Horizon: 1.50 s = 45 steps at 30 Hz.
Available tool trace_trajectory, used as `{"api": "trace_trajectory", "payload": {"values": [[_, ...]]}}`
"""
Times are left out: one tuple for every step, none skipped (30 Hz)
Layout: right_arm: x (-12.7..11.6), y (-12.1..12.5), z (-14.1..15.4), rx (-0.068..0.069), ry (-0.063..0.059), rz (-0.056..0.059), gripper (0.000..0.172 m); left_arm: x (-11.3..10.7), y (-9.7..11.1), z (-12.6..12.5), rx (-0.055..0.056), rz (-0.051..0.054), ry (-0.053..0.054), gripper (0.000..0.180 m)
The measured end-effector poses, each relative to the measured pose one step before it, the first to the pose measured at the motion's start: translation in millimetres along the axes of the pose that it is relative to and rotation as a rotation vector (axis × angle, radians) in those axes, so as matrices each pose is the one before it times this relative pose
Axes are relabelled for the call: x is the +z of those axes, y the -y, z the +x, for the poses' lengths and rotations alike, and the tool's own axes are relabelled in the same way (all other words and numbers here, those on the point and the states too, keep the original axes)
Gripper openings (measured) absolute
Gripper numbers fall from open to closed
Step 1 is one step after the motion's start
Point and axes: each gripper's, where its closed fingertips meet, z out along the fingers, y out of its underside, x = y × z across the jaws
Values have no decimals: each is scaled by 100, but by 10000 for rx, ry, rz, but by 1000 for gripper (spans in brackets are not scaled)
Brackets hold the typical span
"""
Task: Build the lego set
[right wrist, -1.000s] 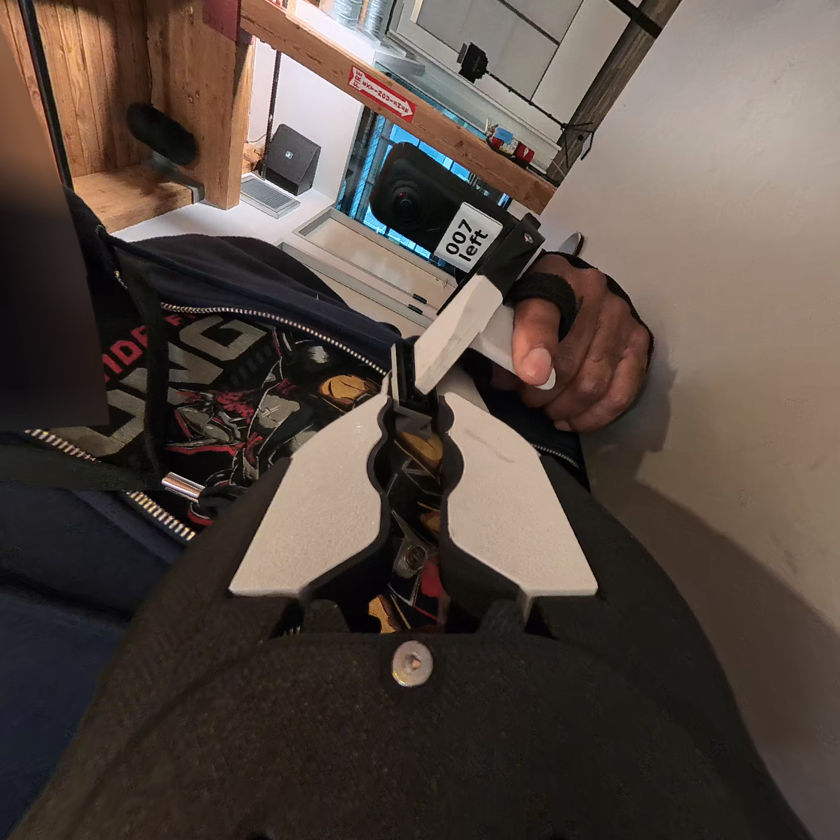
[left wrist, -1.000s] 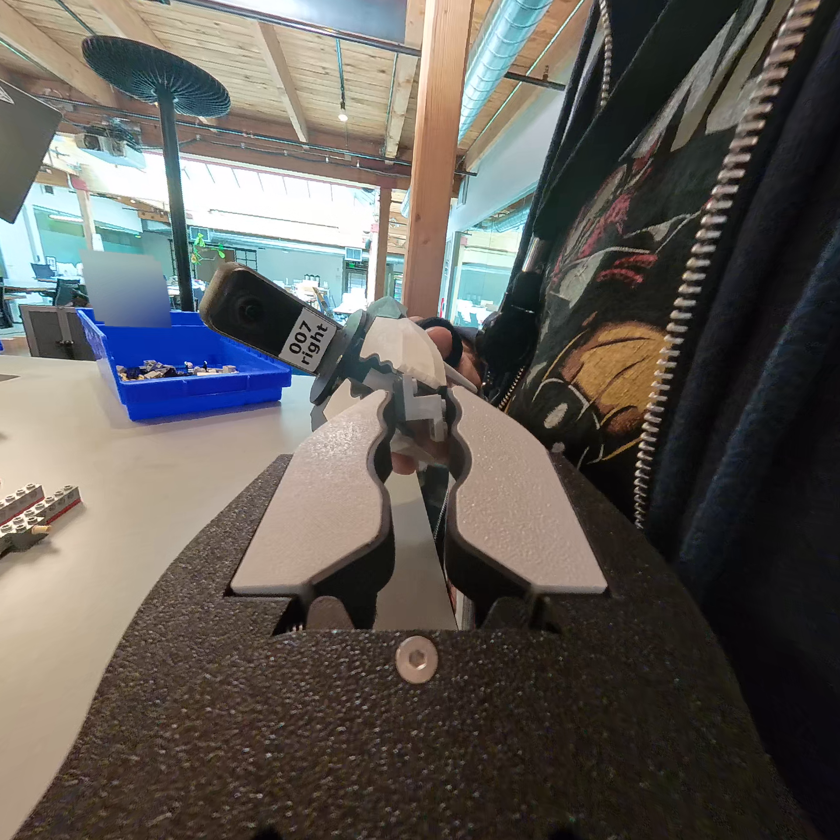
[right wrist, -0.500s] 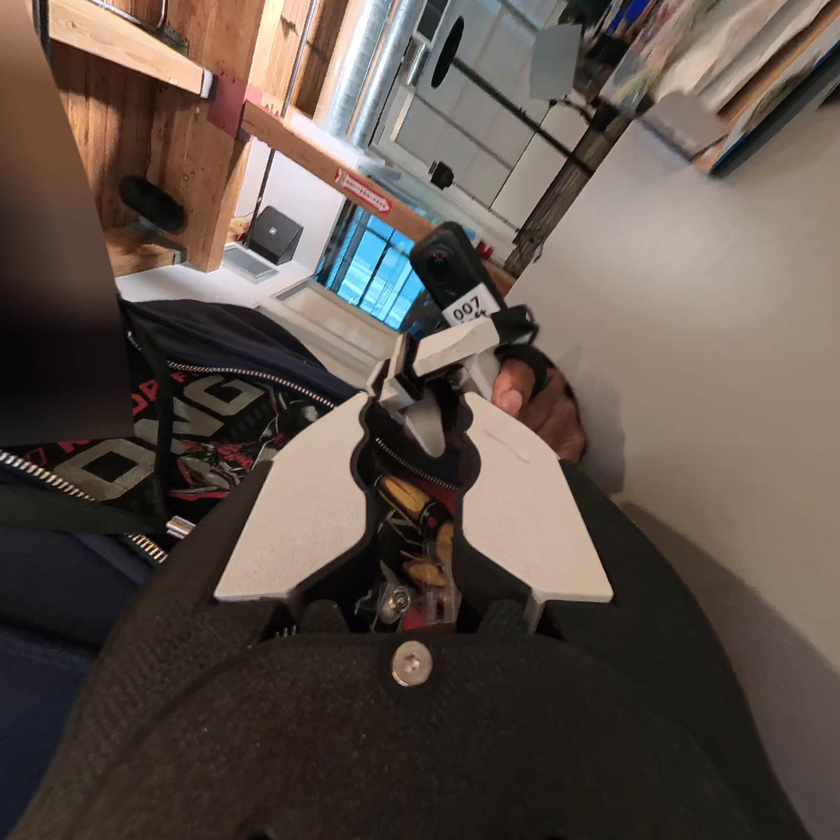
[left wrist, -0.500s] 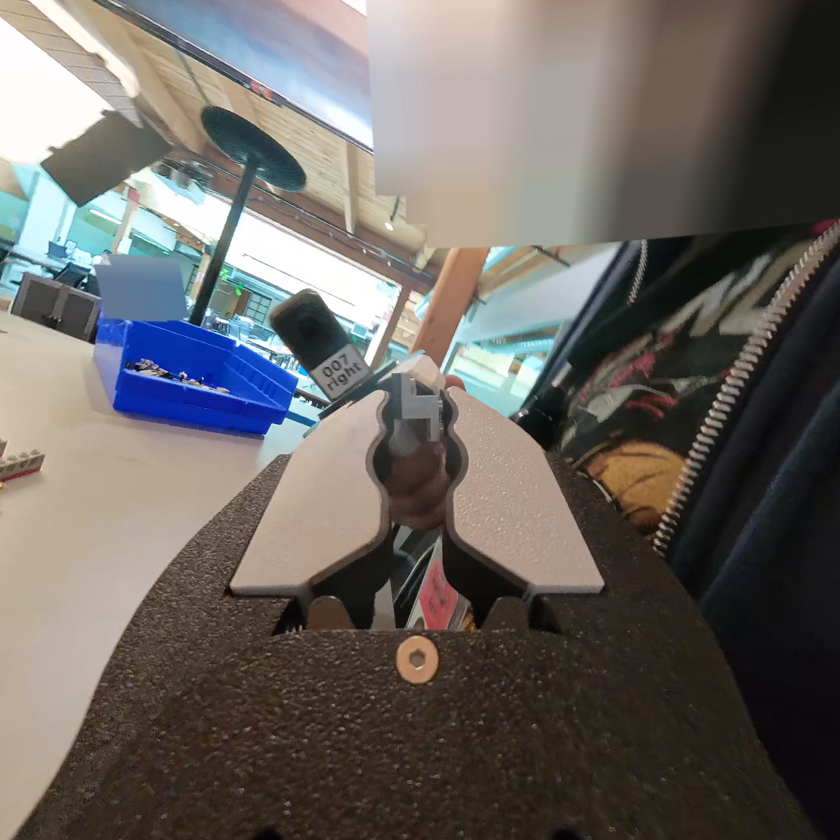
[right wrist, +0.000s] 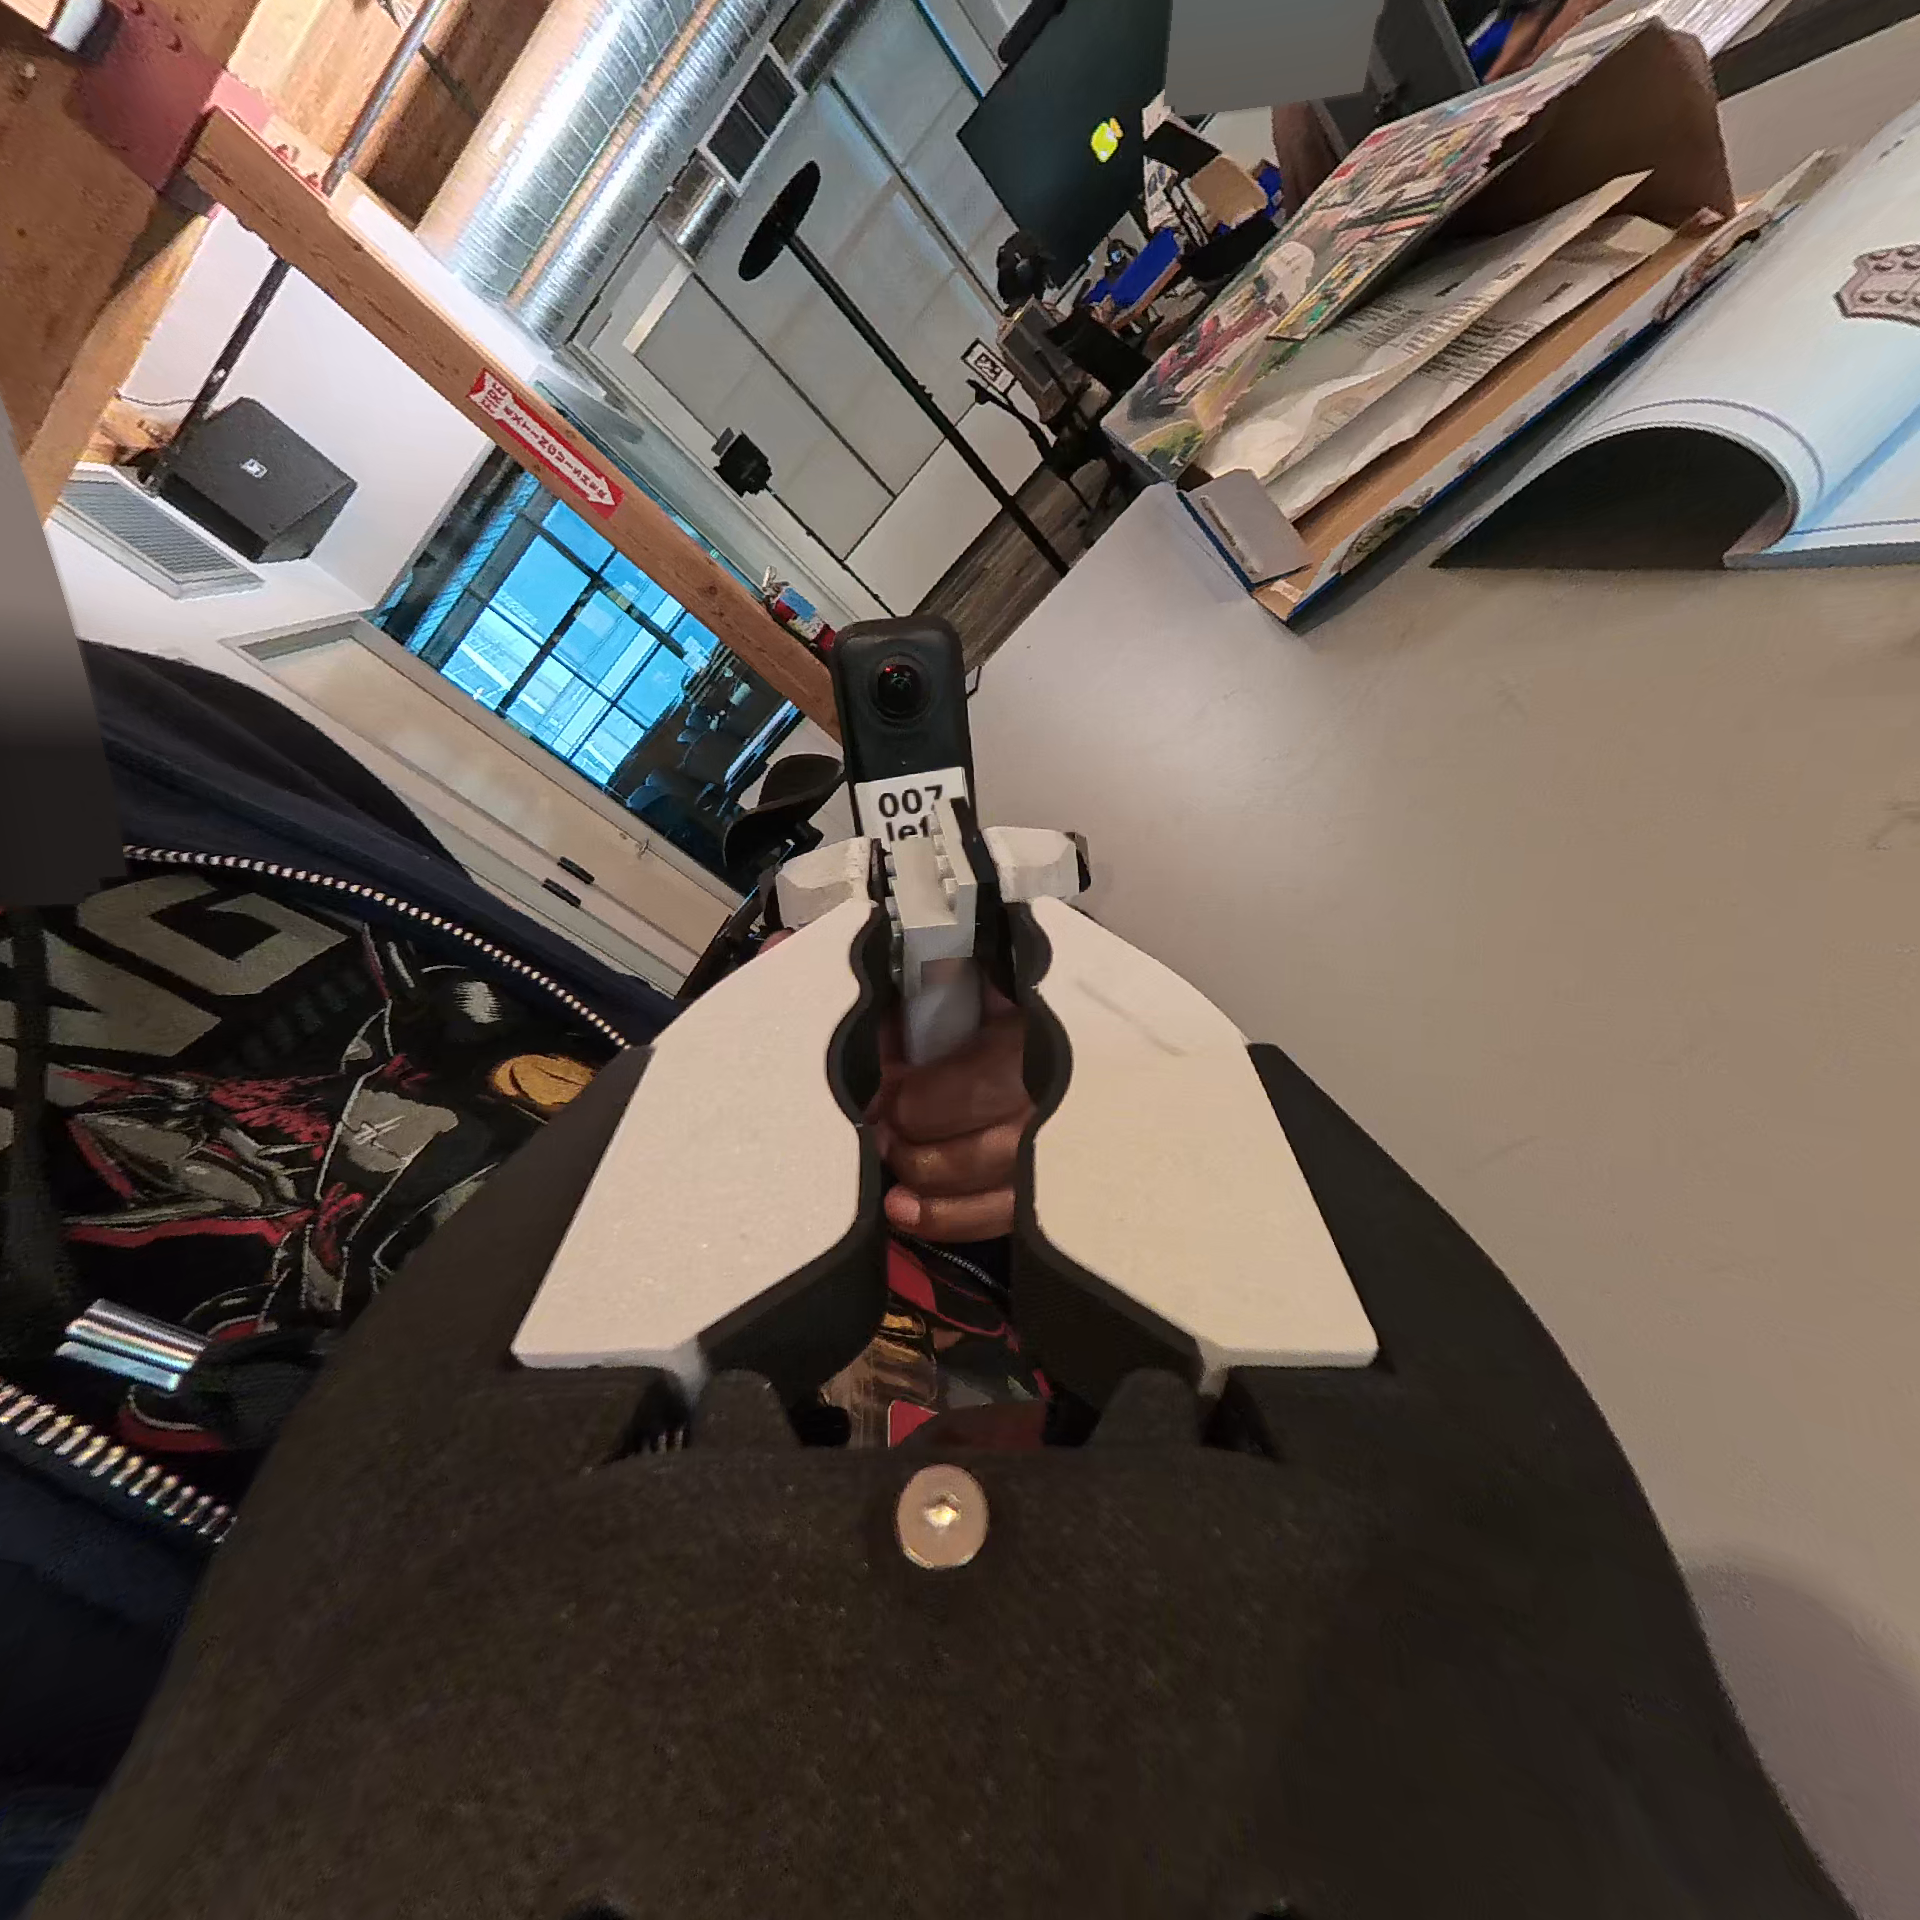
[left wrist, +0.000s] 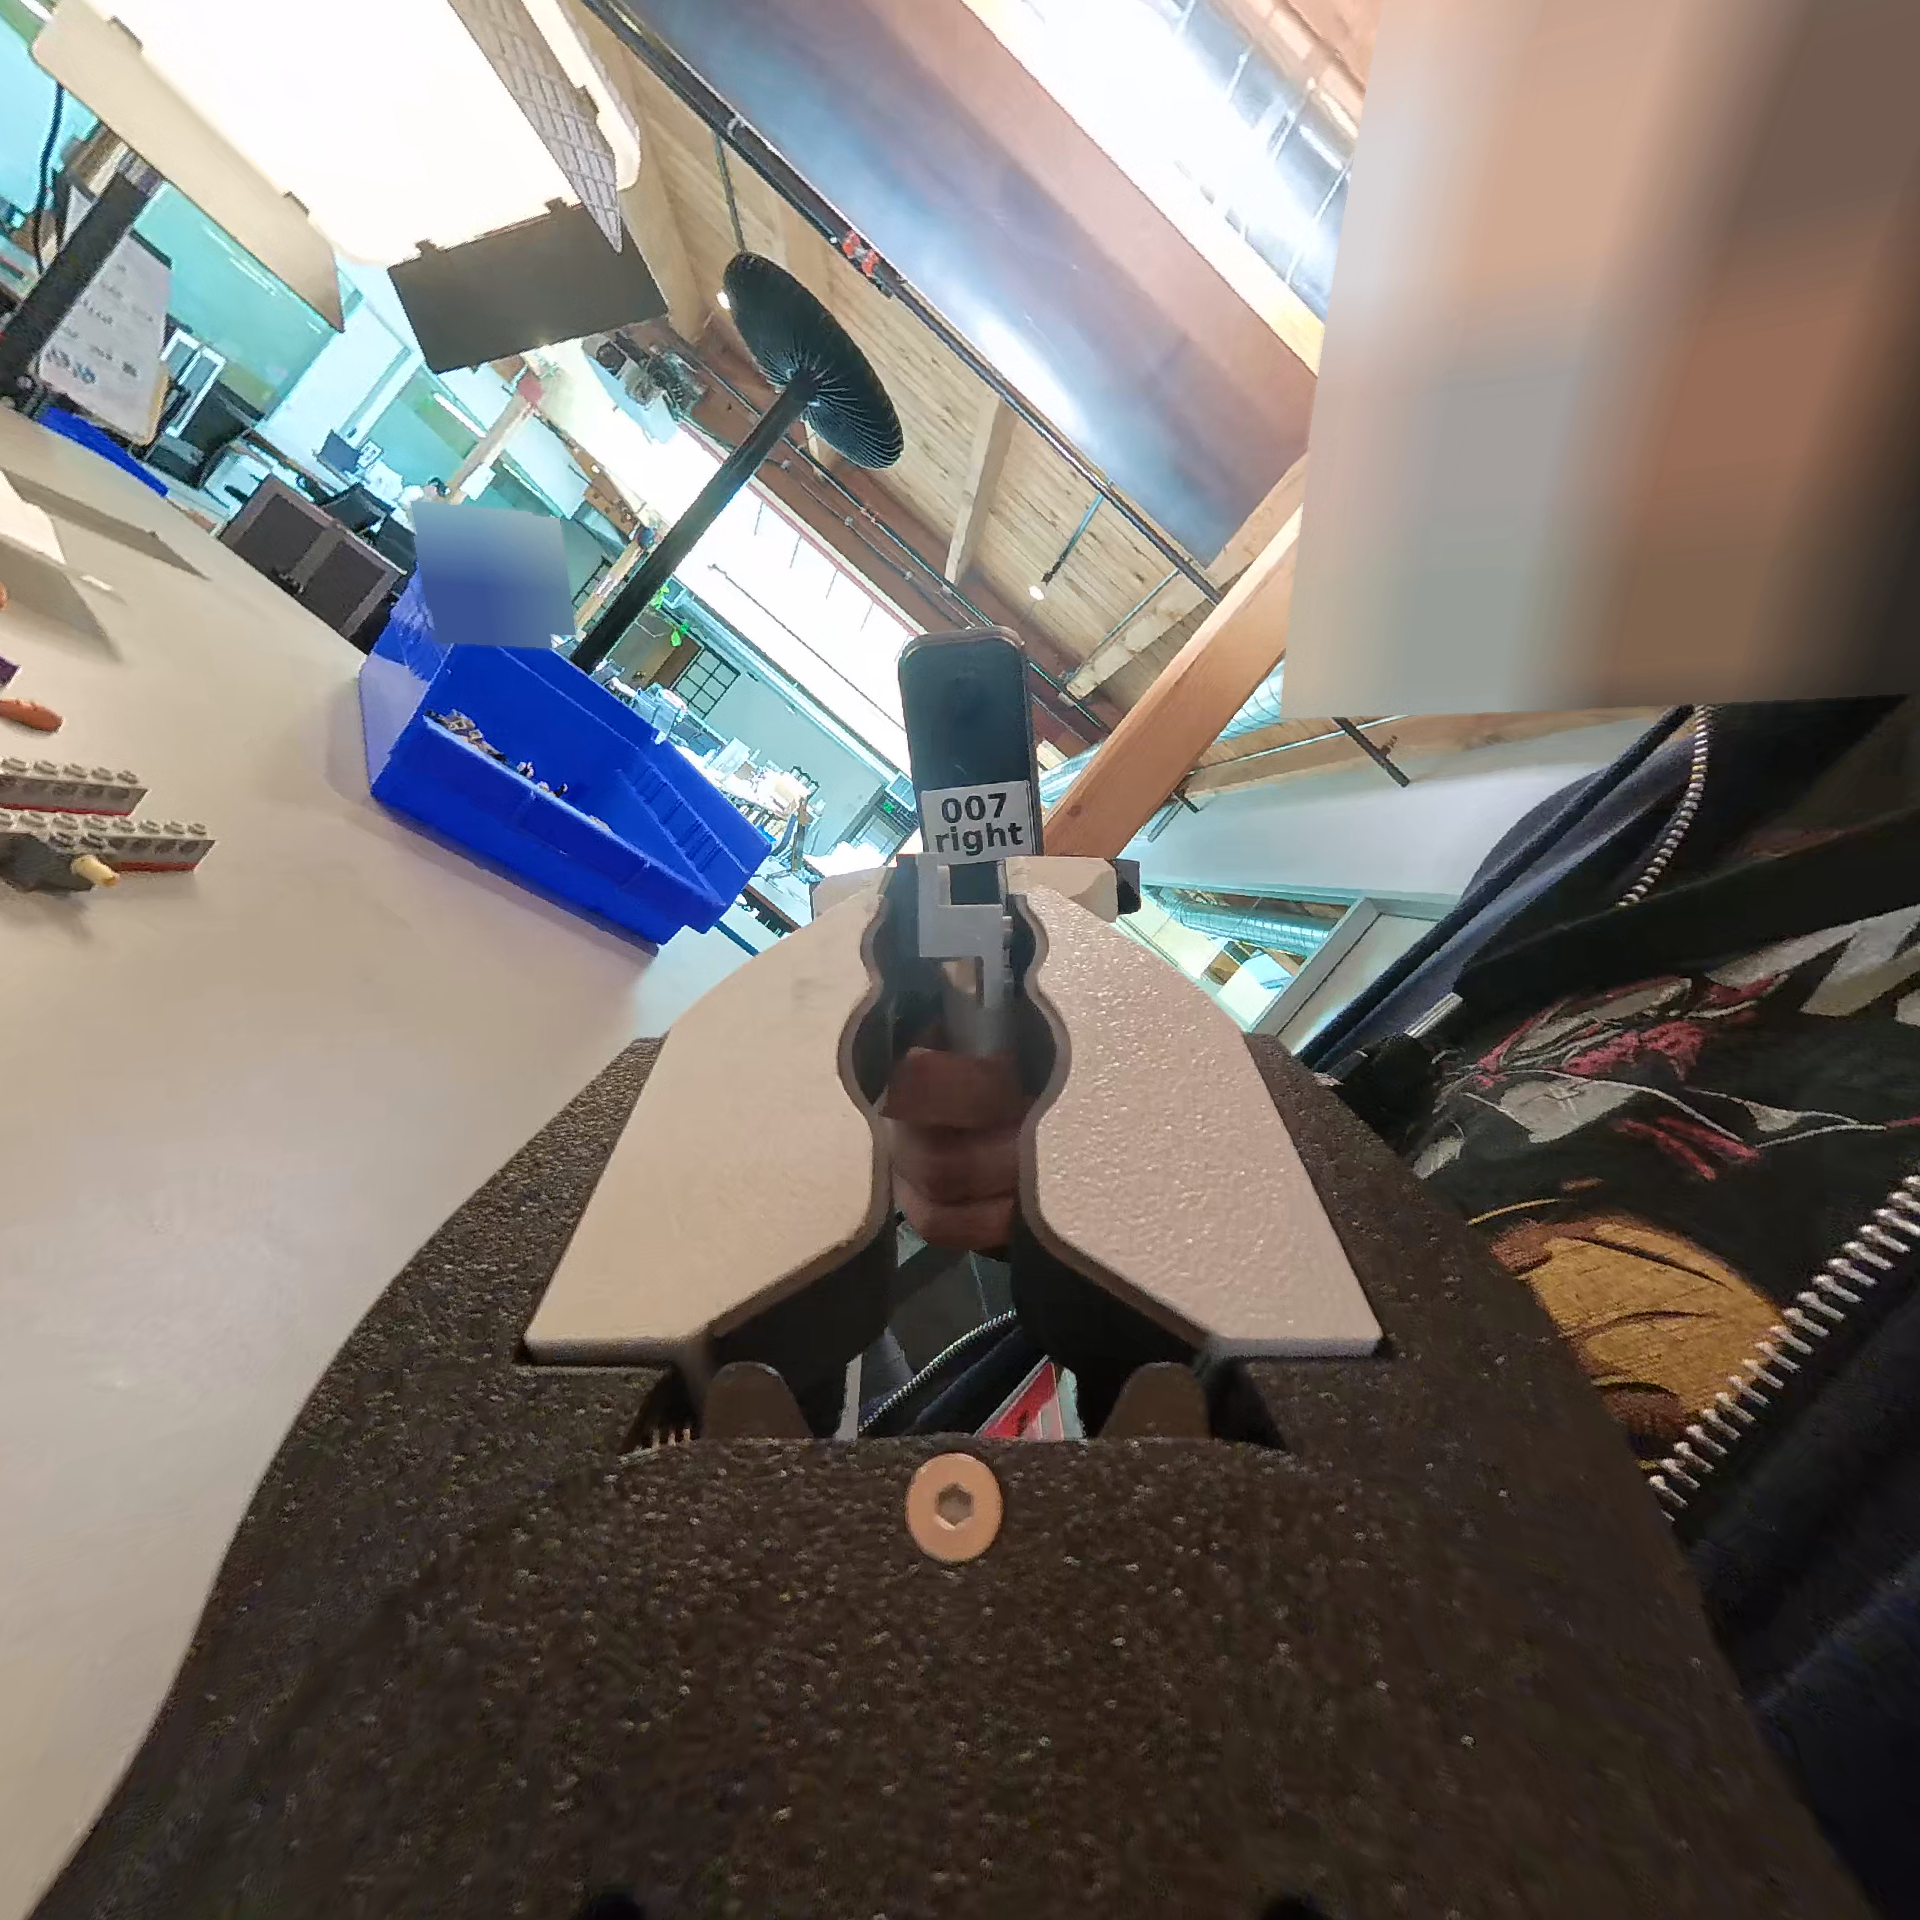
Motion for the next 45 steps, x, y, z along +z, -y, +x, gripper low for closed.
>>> {"api": "trace_trajectory", "payload": {"values": [[-53,-43,222,78,-122,23,23,-29,-137,-80,-30,-54,78,21],[-56,-39,288,95,-154,33,23,-12,-139,34,43,-72,28,28],[-72,-28,244,95,-115,38,24,-7,-130,1,79,-73,72,32],[-24,-64,86,78,-33,10,25,-26,-116,-38,150,-58,117,33],[8,-84,9,30,-16,-18,25,-5,-156,-20,169,-86,105,33],[16,-79,30,-33,-74,-13,25,0,-94,4,124,-56,91,33],[5,-36,61,-66,-108,-6,25,-1,-40,-6,91,-21,95,33],[12,-33,50,-55,-106,-18,26,-16,-28,-30,119,-13,108,33],[6,-49,29,-37,-83,-37,28,-18,-29,-52,106,1,118,31],[21,-41,5,-36,-60,-40,30,-30,-5,-91,18,19,117,26],[-6,-10,-9,-56,-50,-9,32,-14,5,22,-26,40,6,25],[-19,15,-22,-80,-48,14,33,5,0,33,-68,33,-16,25],[-39,27,-20,-101,-43,8,33,20,-10,41,-52,28,1,25],[-43,22,-49,-105,-29,3,33,23,-4,42,-5,21,7,25],[-50,19,-58,-82,-7,-5,33,27,5,66,18,16,8,25],[-53,25,-44,-67,2,-17,33,48,-1,71,25,7,10,25],[-69,12,-34,-75,-1,-26,33,41,-27,56,29,0,23,25],[-60,5,-14,-82,-18,-29,33,51,-36,76,56,-7,12,25],[-68,5,22,-74,-39,-27,33,54,-53,15,91,-31,70,25],[-58,5,-13,-46,-17,-16,34,34,-18,61,171,-24,81,26],[-71,25,-74,-10,32,6,35,34,20,132,179,-12,34,26],[-58,48,-108,10,47,24,37,43,54,196,152,4,-9,26],[-63,46,-110,-7,51,29,37,45,44,128,99,11,29,26],[-60,36,-152,-40,58,28,38,43,50,171,69,16,-23,26],[-58,39,-86,-46,20,31,38,47,34,137,75,17,-24,26],[-49,16,-1,-32,-22,25,38,61,1,49,60,6,37,26],[-49,-33,26,-3,-10,6,37,54,-55,-11,65,-34,63,26],[-35,-63,-12,37,39,-5,37,25,-68,43,48,-36,0,27],[-32,-67,-28,53,48,-3,37,41,-62,60,16,-24,-16,27],[-26,-53,-58,36,59,5,37,28,-78,58,42,-25,-9,27],[-39,-14,-125,31,98,22,37,13,-22,112,27,0,-68,27],[-29,1,-181,47,126,25,37,26,-10,164,46,-2,-83,27],[-45,7,-198,43,131,20,35,27,5,124,68,-1,-51,27],[-32,8,-156,20,107,12,34,45,10,116,56,4,-41,27],[-38,-29,-139,21,110,-12,33,34,-3,85,26,-10,-51,27],[-34,-55,-127,47,126,-39,31,21,-45,73,-6,-22,-65,27],[-39,-70,-85,44,111,-44,30,19,-83,40,0,-30,-58,26],[-33,-72,-74,34,101,-28,28,26,-92,31,10,-46,-33,26],[-22,-49,-124,43,134,-11,27,10,-69,45,14,-32,-40,26],[-18,-51,-190,42,169,-9,25,16,-38,89,4,-13,-71,26],[8,-59,-188,43,156,-27,24,-1,-6,122,39,6,-82,25],[-6,-55,-109,5,68,-41,21,-7,-41,67,31,-28,-53,25],[-27,-42,-74,-41,20,-39,21,-5,-31,33,-32,-31,-44,25],[-30,-54,-98,-4,60,-35,21,1,-26,125,-19,-16,-70,25],[-28,-67,-48,19,19,-34,21,4,-25,99,58,-16,-33,25]]}}
